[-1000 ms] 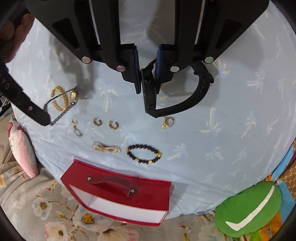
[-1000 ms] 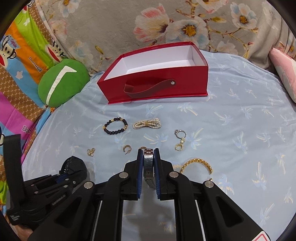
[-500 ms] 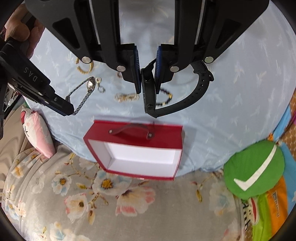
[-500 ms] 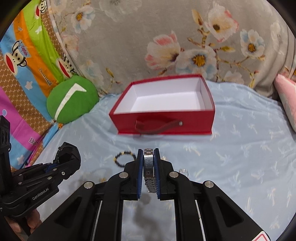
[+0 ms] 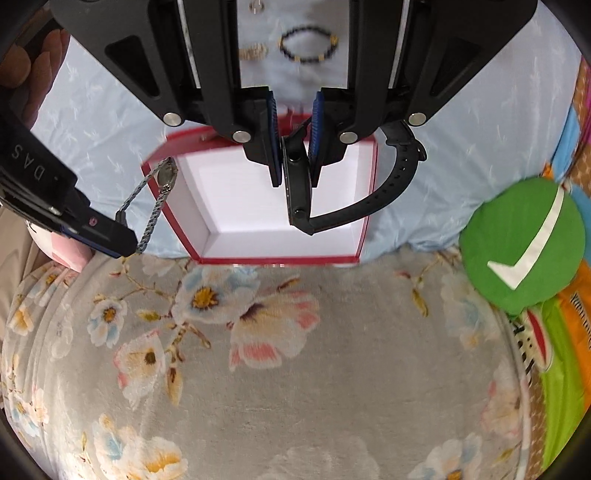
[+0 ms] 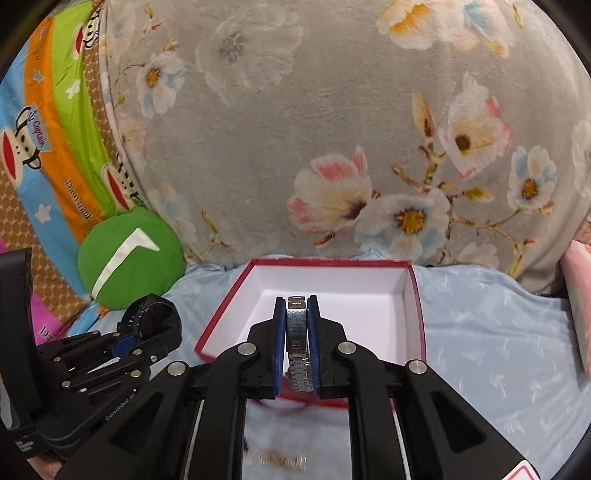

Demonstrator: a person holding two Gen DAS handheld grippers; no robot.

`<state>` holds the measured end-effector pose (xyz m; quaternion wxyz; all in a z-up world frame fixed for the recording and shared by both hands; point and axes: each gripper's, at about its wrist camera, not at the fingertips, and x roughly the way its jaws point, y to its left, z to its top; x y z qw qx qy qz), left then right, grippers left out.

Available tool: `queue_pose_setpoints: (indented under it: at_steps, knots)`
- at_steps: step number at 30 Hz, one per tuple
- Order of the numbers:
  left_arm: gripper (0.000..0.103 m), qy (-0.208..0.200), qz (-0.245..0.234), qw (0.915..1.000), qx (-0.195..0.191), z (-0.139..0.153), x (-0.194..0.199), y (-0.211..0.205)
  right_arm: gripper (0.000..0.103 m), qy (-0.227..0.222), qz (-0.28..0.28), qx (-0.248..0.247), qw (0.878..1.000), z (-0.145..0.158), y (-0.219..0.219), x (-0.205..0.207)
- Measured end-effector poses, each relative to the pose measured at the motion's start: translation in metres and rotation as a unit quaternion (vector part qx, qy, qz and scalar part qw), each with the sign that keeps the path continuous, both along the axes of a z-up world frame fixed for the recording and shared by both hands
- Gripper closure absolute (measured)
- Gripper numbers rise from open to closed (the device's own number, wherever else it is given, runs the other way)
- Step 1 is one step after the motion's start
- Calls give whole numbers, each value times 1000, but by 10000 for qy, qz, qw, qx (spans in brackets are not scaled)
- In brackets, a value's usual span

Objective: Organize jewelry
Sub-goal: 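Open the left tool over the box while the right tool releases the wristwatch inside, then move both tools back toward the bead and pearl bracelets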

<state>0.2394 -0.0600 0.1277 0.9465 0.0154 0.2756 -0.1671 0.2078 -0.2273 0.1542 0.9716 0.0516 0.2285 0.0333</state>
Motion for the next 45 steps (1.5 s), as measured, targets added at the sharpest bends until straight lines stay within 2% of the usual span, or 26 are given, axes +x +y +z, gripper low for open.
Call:
queue_pose_setpoints:
  at_steps: [6,14,18,24,25,26,27,29,31,32,35,43,45]
  knots:
    - [90,-151,-13,9997,167,-3,56,-27,93,202,-38,163,9997,-12,-20,63]
    - [90,29,93,9993,357,-39,124,-54,93,558,-229,68,9982,-50,-40,123]
    - [90,319,143,9986,391,-60,157,-62,93,693,-303,-34,9971,-66,-44,148]
    - [88,494,160,9965,649,-89,182,-73,92,1079,-230,53,9939,-98,-49,179]
    - [85,536,159,9961,684,-94,185,-74,90,1103,-242,39,9936,-102,-48,183]
    - [78,602,158,9956,698,-98,187,-74,82,1104,-301,1,9934,-106,-48,185]
    - [72,634,219,9952,719,-100,188,-73,63,1110,-341,-12,9932,-108,-48,184]
    - [34,656,412,9946,688,-100,184,-67,44,996,-443,8,9940,-108,-49,181]
    - [19,768,420,9948,521,-95,177,-60,43,920,-479,20,9946,-106,-50,175]
    - [16,884,412,9938,526,-93,173,-59,43,913,-450,71,9948,-105,-50,172]
    - [16,1079,358,9924,470,-83,158,-52,43,898,-447,206,9947,-99,-53,161]
    - [16,785,348,9959,282,-51,111,-32,39,644,-448,165,9968,-68,-49,109]
    - [16,748,374,9961,285,-46,101,-25,35,542,-472,129,9973,-61,-47,91]
